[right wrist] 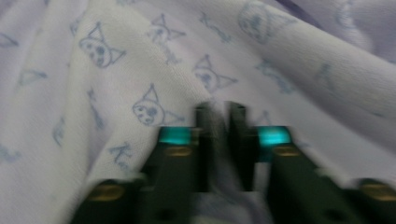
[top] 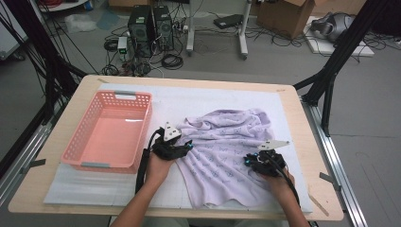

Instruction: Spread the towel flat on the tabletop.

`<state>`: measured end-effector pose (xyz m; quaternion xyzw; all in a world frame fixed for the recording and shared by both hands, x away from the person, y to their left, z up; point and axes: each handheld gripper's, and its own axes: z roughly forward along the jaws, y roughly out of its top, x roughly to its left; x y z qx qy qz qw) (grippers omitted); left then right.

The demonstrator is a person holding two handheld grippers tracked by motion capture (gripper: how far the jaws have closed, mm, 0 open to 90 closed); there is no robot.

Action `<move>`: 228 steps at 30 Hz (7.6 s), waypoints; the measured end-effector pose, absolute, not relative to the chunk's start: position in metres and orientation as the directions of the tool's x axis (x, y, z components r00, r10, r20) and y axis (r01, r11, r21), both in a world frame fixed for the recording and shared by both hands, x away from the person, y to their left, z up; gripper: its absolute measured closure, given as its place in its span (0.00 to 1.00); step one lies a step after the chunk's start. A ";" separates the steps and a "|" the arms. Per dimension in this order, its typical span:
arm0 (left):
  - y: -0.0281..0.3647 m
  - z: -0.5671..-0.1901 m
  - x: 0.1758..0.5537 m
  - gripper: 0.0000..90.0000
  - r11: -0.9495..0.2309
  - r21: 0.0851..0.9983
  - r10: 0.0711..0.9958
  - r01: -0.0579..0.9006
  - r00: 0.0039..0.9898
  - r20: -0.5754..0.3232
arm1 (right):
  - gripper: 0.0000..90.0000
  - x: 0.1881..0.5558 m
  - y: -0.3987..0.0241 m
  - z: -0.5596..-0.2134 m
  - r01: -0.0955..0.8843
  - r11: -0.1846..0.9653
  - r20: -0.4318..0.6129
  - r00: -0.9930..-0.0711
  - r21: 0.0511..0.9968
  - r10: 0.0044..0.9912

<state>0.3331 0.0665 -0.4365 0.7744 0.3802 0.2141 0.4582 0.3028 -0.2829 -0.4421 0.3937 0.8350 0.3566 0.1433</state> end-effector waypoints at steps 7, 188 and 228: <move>0.077 -0.436 0.317 0.51 -0.258 0.889 0.754 0.379 0.654 -0.060 | 0.97 0.309 -0.312 -0.439 0.539 0.374 -0.124 -0.444 0.755 0.888; 0.090 -0.452 0.176 0.85 -0.264 0.859 0.737 0.438 0.666 -0.113 | 0.89 0.171 -0.380 -0.442 0.628 0.300 0.157 -0.566 0.718 0.809; 0.095 -0.451 0.210 0.56 -0.240 0.852 0.803 0.466 0.588 -0.096 | 0.72 0.184 -0.377 -0.434 0.607 0.236 0.116 -0.483 0.759 0.868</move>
